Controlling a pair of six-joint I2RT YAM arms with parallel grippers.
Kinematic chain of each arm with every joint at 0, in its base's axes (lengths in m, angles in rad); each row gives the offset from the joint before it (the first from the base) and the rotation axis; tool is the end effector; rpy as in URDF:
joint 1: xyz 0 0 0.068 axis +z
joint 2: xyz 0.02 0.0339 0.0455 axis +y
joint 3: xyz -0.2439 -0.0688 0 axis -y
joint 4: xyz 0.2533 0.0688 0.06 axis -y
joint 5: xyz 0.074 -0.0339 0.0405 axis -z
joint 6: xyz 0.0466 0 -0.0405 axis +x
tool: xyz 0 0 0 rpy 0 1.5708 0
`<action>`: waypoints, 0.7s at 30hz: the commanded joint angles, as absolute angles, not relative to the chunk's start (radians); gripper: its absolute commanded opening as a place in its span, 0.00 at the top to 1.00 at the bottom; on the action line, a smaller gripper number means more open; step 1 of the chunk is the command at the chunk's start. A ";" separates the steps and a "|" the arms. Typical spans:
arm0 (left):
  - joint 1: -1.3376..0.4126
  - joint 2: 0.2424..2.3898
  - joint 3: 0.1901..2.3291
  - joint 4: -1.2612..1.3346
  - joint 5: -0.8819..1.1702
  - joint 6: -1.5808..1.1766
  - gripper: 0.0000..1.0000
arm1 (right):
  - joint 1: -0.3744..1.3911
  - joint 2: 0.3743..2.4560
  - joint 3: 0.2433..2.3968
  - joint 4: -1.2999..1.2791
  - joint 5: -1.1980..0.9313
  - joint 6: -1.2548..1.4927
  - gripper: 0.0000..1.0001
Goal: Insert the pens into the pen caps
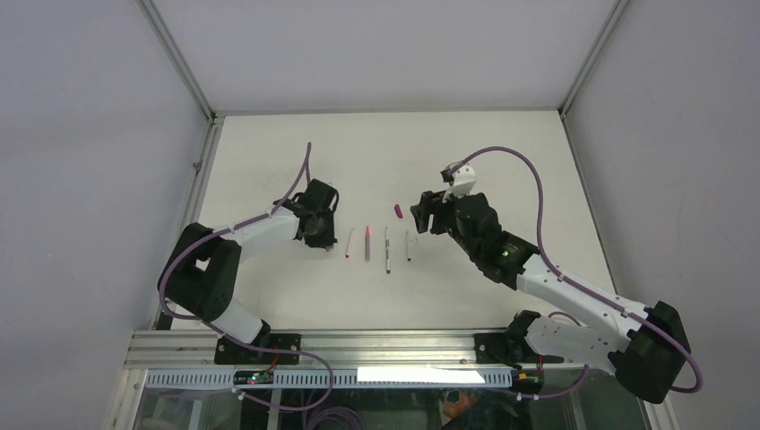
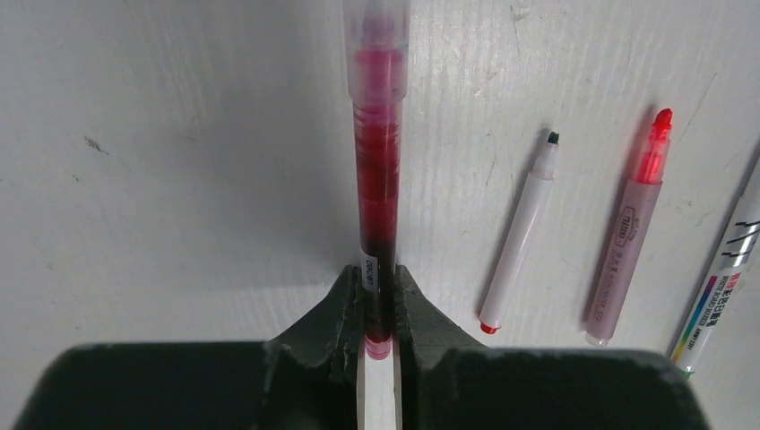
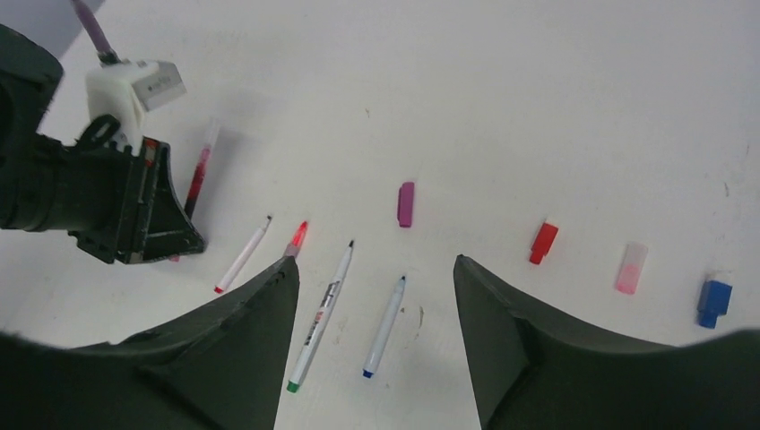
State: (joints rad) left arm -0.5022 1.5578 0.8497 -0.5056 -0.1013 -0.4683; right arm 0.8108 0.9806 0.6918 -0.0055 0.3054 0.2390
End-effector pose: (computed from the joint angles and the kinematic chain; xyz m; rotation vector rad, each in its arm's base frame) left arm 0.2568 -0.1356 0.1254 0.0217 2.7771 -0.1092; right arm 0.1876 0.1770 0.2672 -0.3213 1.8470 0.4444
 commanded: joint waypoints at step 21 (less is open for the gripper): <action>-0.377 1.528 0.812 -0.591 -0.106 -0.513 0.58 | 0.919 1.429 0.988 -0.159 0.243 0.440 0.36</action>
State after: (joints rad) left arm -0.4038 1.5509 0.8455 -0.5083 -0.0647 -0.4931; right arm 0.8810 1.3636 0.8860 -0.1425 0.2401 0.3874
